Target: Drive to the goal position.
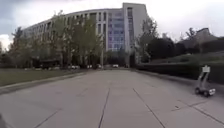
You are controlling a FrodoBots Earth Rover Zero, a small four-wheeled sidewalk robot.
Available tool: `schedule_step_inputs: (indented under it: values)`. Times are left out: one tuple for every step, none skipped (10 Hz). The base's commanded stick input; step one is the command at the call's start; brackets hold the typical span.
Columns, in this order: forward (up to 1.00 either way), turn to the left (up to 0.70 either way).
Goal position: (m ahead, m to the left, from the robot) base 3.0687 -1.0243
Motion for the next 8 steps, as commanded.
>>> schedule_step_inputs:
  values:
    - [1.00, 0.00]
    - [1.00, 0.00]
    - [1.00, 0.00]
    - [1.00, 0.00]
    - [1.00, 0.00]
    - [1.00, 0.00]
    - [1.00, 0.00]
    - [1.00, 0.00]
